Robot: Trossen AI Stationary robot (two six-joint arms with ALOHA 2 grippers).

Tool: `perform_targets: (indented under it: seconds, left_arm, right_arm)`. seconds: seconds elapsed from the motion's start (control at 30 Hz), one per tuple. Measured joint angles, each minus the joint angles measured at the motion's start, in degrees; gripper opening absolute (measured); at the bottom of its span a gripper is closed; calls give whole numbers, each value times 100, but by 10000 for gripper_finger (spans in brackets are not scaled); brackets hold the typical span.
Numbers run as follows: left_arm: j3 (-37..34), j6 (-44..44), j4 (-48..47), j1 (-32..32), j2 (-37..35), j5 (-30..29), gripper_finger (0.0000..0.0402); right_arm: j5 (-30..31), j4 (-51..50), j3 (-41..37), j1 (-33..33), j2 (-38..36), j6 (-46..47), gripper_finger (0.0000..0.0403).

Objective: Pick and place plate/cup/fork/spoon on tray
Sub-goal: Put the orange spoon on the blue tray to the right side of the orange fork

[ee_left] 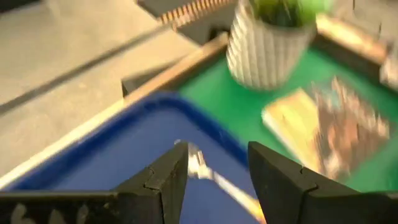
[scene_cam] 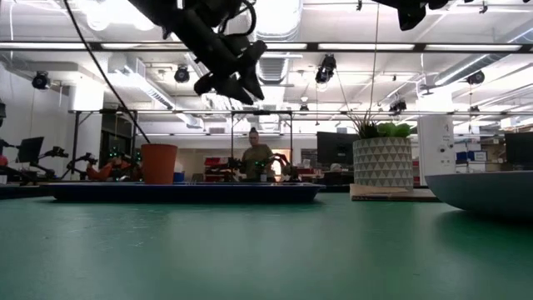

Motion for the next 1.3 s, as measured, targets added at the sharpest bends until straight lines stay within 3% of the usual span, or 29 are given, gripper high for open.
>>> perform_targets:
  seconds: [0.17,0.47,0.6,0.73,0.97,1.17,1.3]
  left_arm:
    - [-67,-275,1405,481,191,112,152]
    - [61,-144,3939,1171,1433,1524,152]
    - [310,-728,4398,1419,1987,2021,152]
    - [422,-1354,4092,1355,2294,2715,152]
    - [407,-1313,2023,586,2310,1810,152]
    - [407,-1561,885,-111,2304,682,152]
    - [375,-1950,641,-478,2313,62,152]
  right_arm:
    - [0,-8,0,0,-38,-13,28]
    - [0,-33,0,0,-26,-13,28]
    - [0,-84,0,0,-27,-86,28]
    - [5,-94,0,0,-27,-221,28]
    - [31,-131,0,0,-27,-160,28]
    - [31,-131,0,0,-27,-111,28]
    - [31,-129,0,0,-27,-85,28]
